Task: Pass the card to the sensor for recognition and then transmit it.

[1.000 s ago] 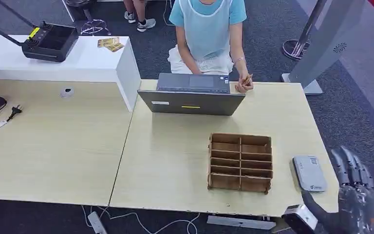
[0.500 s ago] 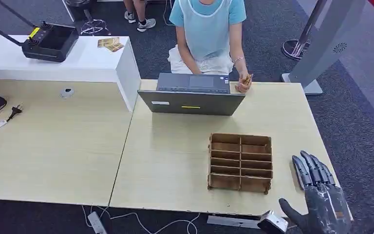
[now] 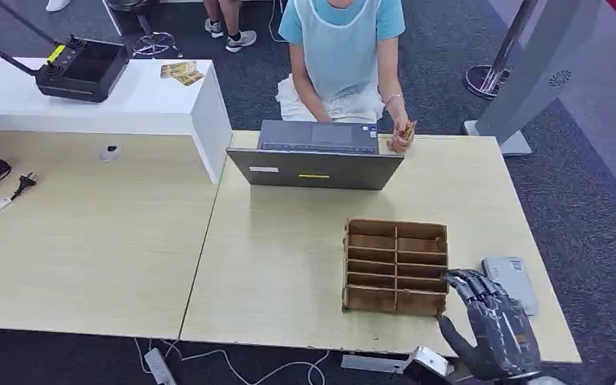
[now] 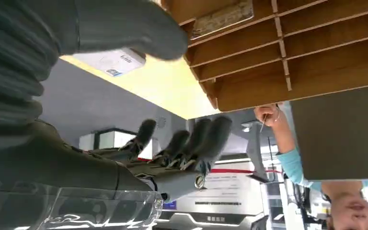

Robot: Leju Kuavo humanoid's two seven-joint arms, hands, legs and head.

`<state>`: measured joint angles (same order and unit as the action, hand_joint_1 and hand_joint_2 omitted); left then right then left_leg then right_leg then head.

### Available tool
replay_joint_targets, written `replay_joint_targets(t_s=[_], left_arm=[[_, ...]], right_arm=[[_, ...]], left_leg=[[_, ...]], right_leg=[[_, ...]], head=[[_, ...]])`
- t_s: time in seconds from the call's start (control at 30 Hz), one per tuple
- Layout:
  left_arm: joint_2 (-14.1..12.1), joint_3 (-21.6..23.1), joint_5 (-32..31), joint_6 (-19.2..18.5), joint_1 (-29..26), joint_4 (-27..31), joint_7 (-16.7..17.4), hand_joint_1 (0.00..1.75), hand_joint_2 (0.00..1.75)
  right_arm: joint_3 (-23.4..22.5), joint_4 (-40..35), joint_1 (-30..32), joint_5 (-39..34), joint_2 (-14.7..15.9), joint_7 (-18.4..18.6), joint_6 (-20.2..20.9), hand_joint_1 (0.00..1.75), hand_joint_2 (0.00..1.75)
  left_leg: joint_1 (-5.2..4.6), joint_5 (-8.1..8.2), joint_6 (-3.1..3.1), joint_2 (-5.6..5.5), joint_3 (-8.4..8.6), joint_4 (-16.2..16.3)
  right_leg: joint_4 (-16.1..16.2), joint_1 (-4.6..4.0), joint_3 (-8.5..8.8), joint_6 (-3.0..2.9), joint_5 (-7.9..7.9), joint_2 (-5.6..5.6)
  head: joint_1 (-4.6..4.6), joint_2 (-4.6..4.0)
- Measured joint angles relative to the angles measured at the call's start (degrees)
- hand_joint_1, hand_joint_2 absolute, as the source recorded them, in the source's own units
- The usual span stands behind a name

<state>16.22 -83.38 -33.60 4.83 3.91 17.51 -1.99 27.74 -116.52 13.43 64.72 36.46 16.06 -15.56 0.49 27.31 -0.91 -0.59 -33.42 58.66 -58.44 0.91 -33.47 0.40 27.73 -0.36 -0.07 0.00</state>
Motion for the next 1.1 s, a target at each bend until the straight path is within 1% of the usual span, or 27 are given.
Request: replay_joint_targets(t_s=[0.07, 0.13, 0.17, 0.2, 0.27, 0.3, 0.37, 0.4, 0.47, 0.53, 0.6, 0.67, 0.73, 0.97, 1.03, 1.07, 1.1], left_arm=[[0.0, 0.0, -0.04, 0.0, 0.0, 0.0, 0.04, 0.0, 0.0], [0.0, 0.0, -0.13, 0.0, 0.0, 0.02, 0.18, 0.0, 0.0], [0.02, 0.0, -0.2, 0.0, 0.0, 0.02, 0.18, 0.0, 0.0], [0.02, 0.0, -0.2, 0.0, 0.0, 0.02, 0.18, 0.0, 0.0], [0.02, 0.0, -0.26, 0.0, 0.0, 0.02, 0.2, 0.0, 0.0], [0.02, 0.02, -0.26, 0.0, 0.0, 0.02, 0.2, 0.0, 0.0], [0.02, 0.02, -0.28, 0.0, 0.0, 0.02, 0.2, 0.0, 0.0], [0.02, 0.02, -0.28, 0.0, 0.0, 0.02, 0.2, 0.0, 0.0], [0.02, 0.02, -0.28, -0.02, 0.0, 0.02, 0.2, 0.0, 0.0], [0.02, 0.02, -0.28, -0.02, 0.0, 0.02, 0.22, 0.0, 0.0], [0.02, 0.02, -0.28, -0.02, 0.0, 0.04, 0.28, 0.0, 0.0], [0.02, 0.02, -0.28, -0.02, 0.0, 0.04, 0.28, 0.0, 0.0], [0.02, 0.02, -0.17, -0.02, 0.0, 0.04, 0.29, 0.0, 0.0], [0.02, 0.02, 0.0, -0.02, 0.0, 0.04, 0.29, 0.0, 0.0], [0.02, 0.02, 0.0, -0.02, 0.0, 0.04, 0.28, 0.0, 0.0], [0.02, 0.02, 0.0, -0.02, 0.0, 0.04, 0.28, 0.0, 0.0], [0.02, 0.02, 0.0, -0.02, 0.0, 0.04, 0.29, 0.0, 0.0]], right_arm=[[0.5, 1.14, -1.17, 0.24, -0.98, -0.7, 0.11, 1.36, 1.75], [0.81, 2.36, -2.32, 0.77, -2.18, -1.01, 0.35, 1.31, 1.75], [0.96, 2.99, -2.83, 0.81, -2.71, -1.09, 0.39, 1.31, 1.75], [1.07, 3.56, -3.29, 0.94, -3.19, -1.09, 0.46, 0.63, 1.75], [1.31, 4.51, -4.05, 1.34, -4.05, -1.09, 0.59, 0.65, 1.75], [1.44, 4.9, -4.32, 1.38, -4.35, -1.09, 0.68, 0.68, 1.75], [1.47, 5.64, -4.62, 1.55, -4.92, -1.09, 0.92, 0.66, 1.75], [1.47, 5.99, -4.76, 1.75, -5.27, -1.09, 0.92, 0.73, 1.75], [1.49, 6.43, -4.92, 1.93, -5.77, -1.14, 1.01, 0.73, 1.75], [1.55, 6.93, -5.21, 2.06, -6.32, -1.36, 1.38, 0.66, 1.75], [1.7, 7.48, -5.47, 2.36, -6.86, -1.68, 1.86, 0.66, 1.75], [1.82, 7.96, -5.68, 2.54, -7.33, -1.73, 2.14, 0.7, 1.75], [1.84, 8.46, -5.92, 2.58, -7.78, -1.75, 2.14, 0.8, 1.75], [1.97, 9.62, -6.42, 2.82, -8.79, -1.97, 2.38, 0.79, 1.75], [2.03, 9.8, -6.48, 2.82, -9.03, -1.99, 2.38, 0.66, 1.75], [2.08, 9.86, -6.5, 2.82, -9.12, -1.99, 2.38, 0.63, 1.75], [2.1, 9.93, -6.53, 2.82, -9.2, -1.99, 2.38, 0.65, 1.75]], left_leg=[[0.01, 0.0, 0.0, 0.0, 0.0, 0.0], [0.01, -0.01, -0.01, 0.01, 0.01, 0.0], [0.01, -0.01, -0.01, 0.0, 0.01, 0.0], [0.01, -0.02, -0.03, -0.01, 0.0, 0.0], [0.01, -0.02, -0.03, -0.01, 0.0, 0.0], [0.01, -0.02, -0.03, 0.0, 0.0, 0.0], [0.01, -0.02, -0.03, -0.01, -0.01, 0.0], [0.01, -0.02, -0.03, -0.01, -0.01, 0.0], [0.01, -0.02, -0.03, -0.01, -0.01, 0.0], [0.01, -0.02, -0.03, 0.0, -0.01, 0.0], [0.01, -0.02, -0.03, -0.01, -0.01, 0.0], [0.01, -0.02, -0.03, -0.01, -0.01, 0.0], [0.01, -0.02, -0.03, 0.0, -0.01, 0.0], [0.01, -0.02, -0.03, -0.01, -0.01, 0.0], [0.01, -0.02, -0.03, -0.01, -0.01, 0.0], [0.01, -0.02, -0.03, -0.01, -0.01, 0.0], [0.01, -0.02, -0.03, -0.01, -0.01, 0.0]], right_leg=[[-0.01, -0.01, 0.0, 0.0, 0.0, 0.0], [-0.01, -0.01, 0.0, 0.0, 0.0, 0.01], [-0.01, -0.01, 0.0, 0.0, 0.0, 0.0], [-0.02, -0.01, 0.0, 0.0, 0.0, -0.01], [-0.02, -0.01, 0.0, 0.0, 0.0, -0.01], [-0.02, -0.01, 0.0, 0.0, 0.0, 0.0], [-0.02, -0.01, 0.0, 0.0, 0.0, -0.01], [-0.02, -0.01, 0.0, 0.0, 0.0, -0.01], [-0.02, -0.01, 0.0, 0.0, 0.0, -0.01], [-0.02, -0.01, 0.0, 0.0, 0.0, -0.01], [-0.02, -0.01, 0.0, 0.0, 0.0, -0.01], [-0.02, -0.01, 0.0, 0.0, 0.0, -0.01], [-0.02, -0.01, 0.0, 0.0, 0.0, -0.01], [-0.02, -0.01, 0.0, 0.0, 0.0, -0.01], [-0.02, -0.01, 0.0, 0.0, 0.0, -0.01], [-0.02, -0.01, 0.0, 0.0, 0.0, -0.01], [-0.02, -0.01, 0.0, 0.0, 0.0, -0.01]], head=[[0.0, 0.0], [0.0, 0.0], [0.0, 0.0], [0.0, 0.0], [0.0, 0.0], [0.0, 0.0], [0.02, 0.0], [0.0, 0.0], [0.0, 0.0], [0.0, 0.0], [0.0, 0.0], [0.0, 0.0], [0.02, 0.0], [0.0, 0.0], [0.0, 0.0], [0.0, 0.0], [0.0, 0.0]])
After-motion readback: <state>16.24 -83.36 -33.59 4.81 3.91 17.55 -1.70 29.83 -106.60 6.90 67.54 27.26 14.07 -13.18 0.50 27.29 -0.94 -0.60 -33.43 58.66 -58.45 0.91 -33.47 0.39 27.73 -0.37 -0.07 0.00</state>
